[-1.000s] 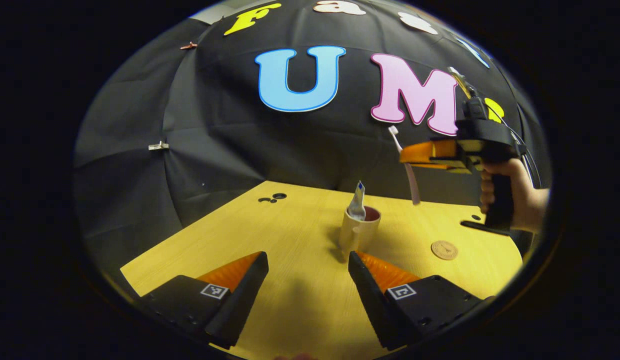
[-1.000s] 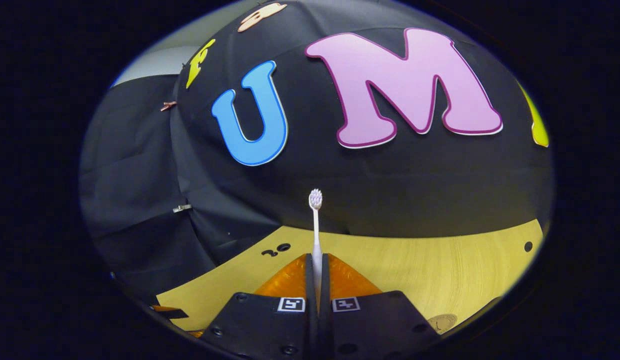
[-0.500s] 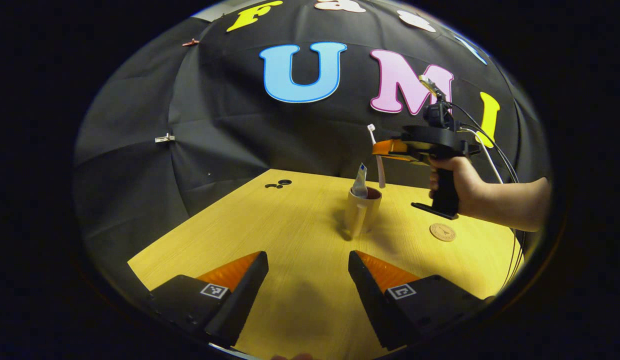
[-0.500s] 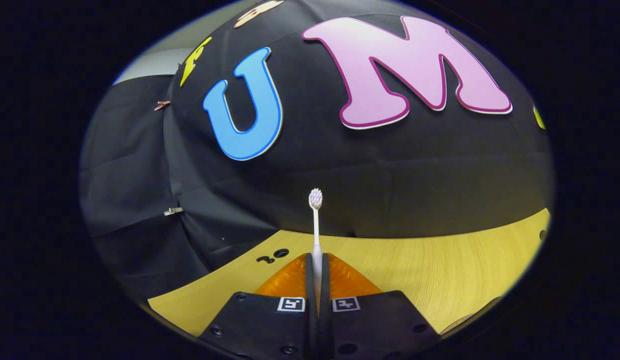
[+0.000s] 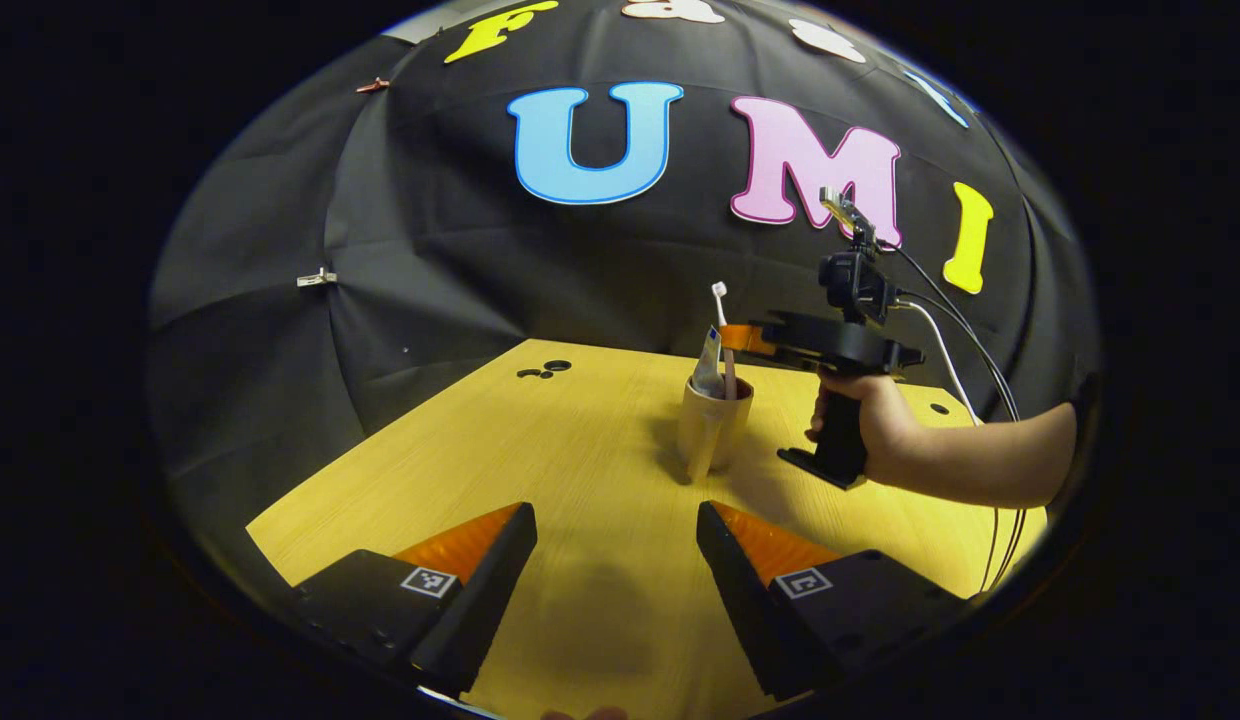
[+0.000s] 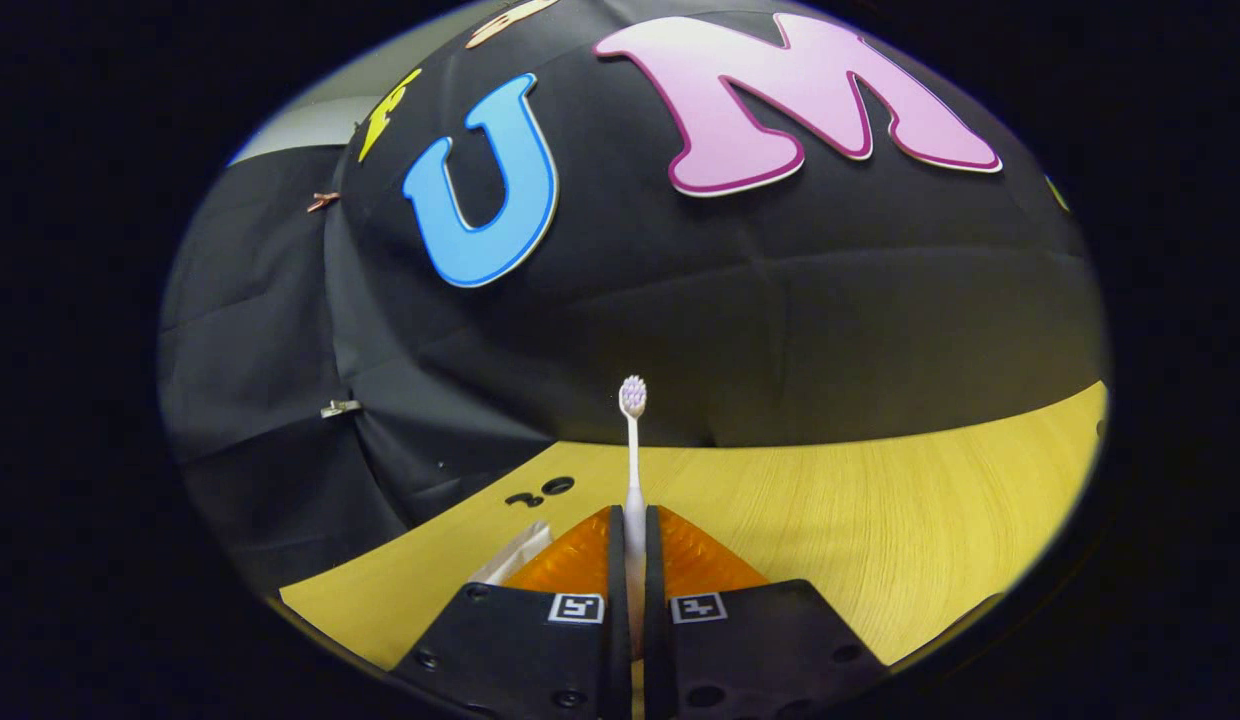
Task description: Put the toothbrush and toothpaste on the desktop into the cup, then pick up the cup and place it on the coaster on the desktop.
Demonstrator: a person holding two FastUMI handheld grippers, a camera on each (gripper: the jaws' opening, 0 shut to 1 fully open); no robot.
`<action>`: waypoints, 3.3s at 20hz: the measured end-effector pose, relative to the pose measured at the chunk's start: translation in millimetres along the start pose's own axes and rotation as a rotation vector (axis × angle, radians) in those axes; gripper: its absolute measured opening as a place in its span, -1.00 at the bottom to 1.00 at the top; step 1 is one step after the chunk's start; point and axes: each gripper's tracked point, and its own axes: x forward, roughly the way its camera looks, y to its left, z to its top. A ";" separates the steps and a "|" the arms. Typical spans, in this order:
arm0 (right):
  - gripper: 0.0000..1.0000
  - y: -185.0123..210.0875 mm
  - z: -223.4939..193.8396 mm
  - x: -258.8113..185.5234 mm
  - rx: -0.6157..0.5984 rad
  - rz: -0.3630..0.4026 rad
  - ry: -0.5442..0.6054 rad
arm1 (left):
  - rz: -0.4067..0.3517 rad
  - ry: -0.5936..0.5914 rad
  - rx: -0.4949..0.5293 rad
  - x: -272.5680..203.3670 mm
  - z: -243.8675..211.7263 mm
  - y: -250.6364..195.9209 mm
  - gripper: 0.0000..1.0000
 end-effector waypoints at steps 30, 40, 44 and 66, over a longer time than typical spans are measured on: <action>0.96 -306.2 22.8 -302.9 -0.113 -0.661 0.034 | -0.413 0.367 0.125 158.0 32.1 -61.8 0.93; 0.96 -341.8 -15.7 -399.1 0.006 -0.801 0.095 | -0.413 0.439 0.120 174.0 26.1 -109.0 0.92; 0.96 -349.4 -15.7 -410.9 0.014 -0.817 0.097 | -0.348 0.504 0.113 191.5 17.7 -110.3 0.93; 0.96 -334.6 -61.7 -449.3 0.058 -0.826 0.216 | -0.254 0.693 0.186 211.8 -15.1 -112.9 -0.44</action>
